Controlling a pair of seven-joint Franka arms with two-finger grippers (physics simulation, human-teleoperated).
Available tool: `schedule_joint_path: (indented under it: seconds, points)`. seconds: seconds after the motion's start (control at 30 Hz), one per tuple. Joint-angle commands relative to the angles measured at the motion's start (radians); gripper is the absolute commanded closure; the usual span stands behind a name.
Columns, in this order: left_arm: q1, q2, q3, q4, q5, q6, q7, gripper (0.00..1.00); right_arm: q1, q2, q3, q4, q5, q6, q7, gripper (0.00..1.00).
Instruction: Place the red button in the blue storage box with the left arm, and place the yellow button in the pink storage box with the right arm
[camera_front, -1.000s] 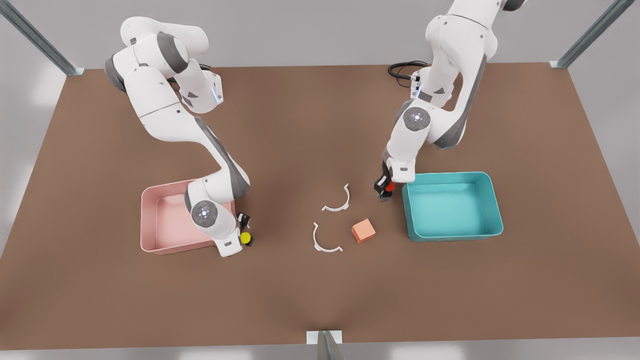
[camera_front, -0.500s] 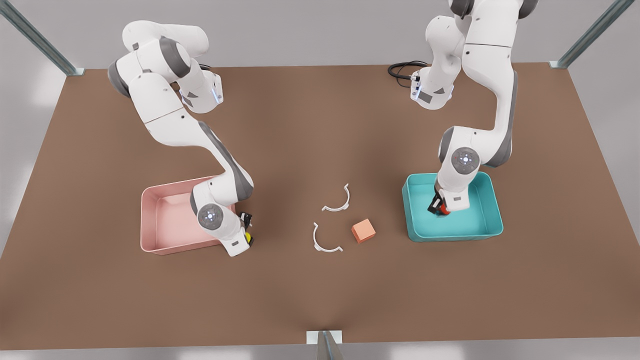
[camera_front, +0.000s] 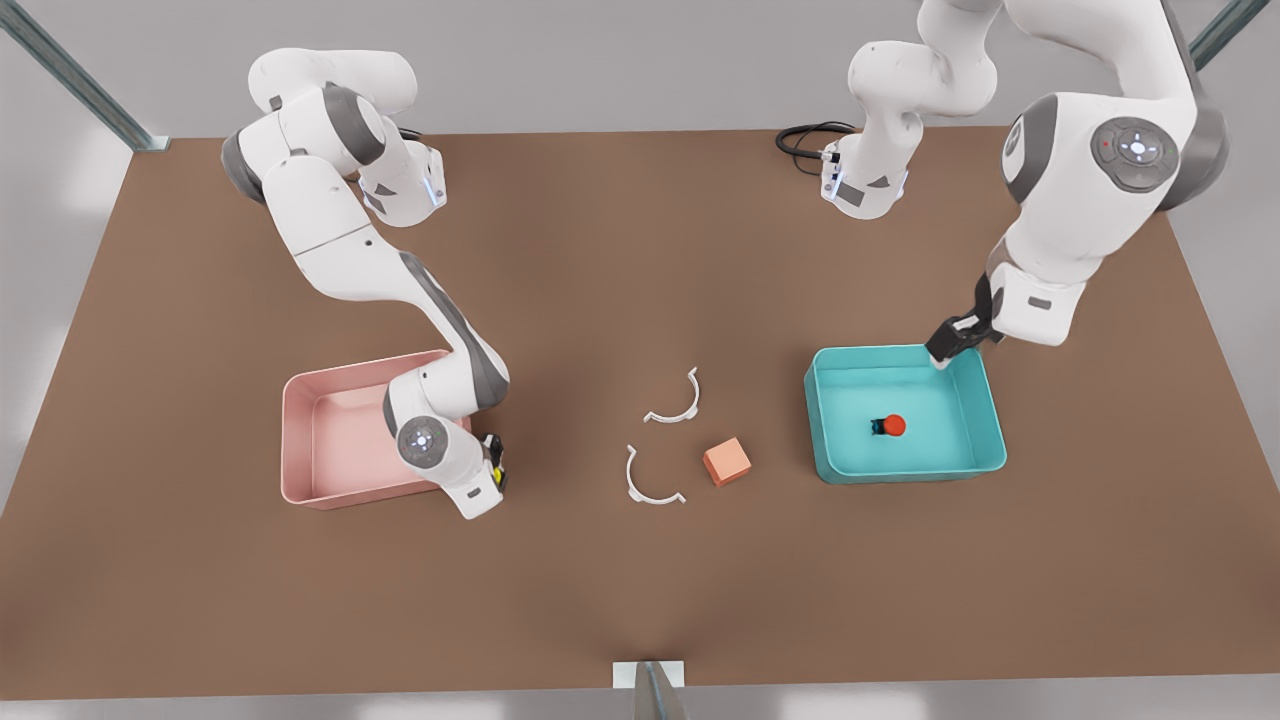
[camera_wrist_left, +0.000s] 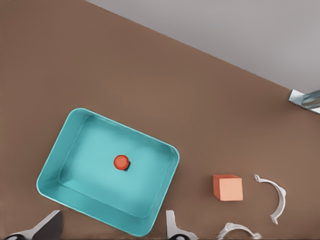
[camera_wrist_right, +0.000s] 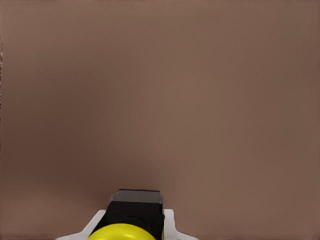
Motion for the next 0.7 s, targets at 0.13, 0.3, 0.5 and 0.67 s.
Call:
schedule_joint_path:
  seconds: [0.13, 0.3, 0.5, 0.67]
  points:
    - [-0.022, -0.002, -0.001, 0.007, 0.012, -0.166, 0.598, 0.00, 0.022, -0.205, -0.002, -0.026, -0.017, -0.192, 0.267, 0.77]
    - [-0.024, -0.001, -0.001, 0.007, 0.014, -0.172, 0.597, 0.00, -0.050, -0.428, 0.001, -0.187, -0.016, -0.252, 0.636, 0.76]
    - [-0.022, 0.073, -0.001, 0.145, 0.014, -0.265, 0.638, 0.00, -0.203, -0.506, 0.009, -0.440, -0.012, -0.112, 0.849, 0.75]
    - [-0.024, 0.073, -0.001, 0.146, 0.011, -0.278, 0.652, 0.00, -0.229, -0.508, 0.009, -0.544, -0.012, -0.056, 0.849, 0.74]
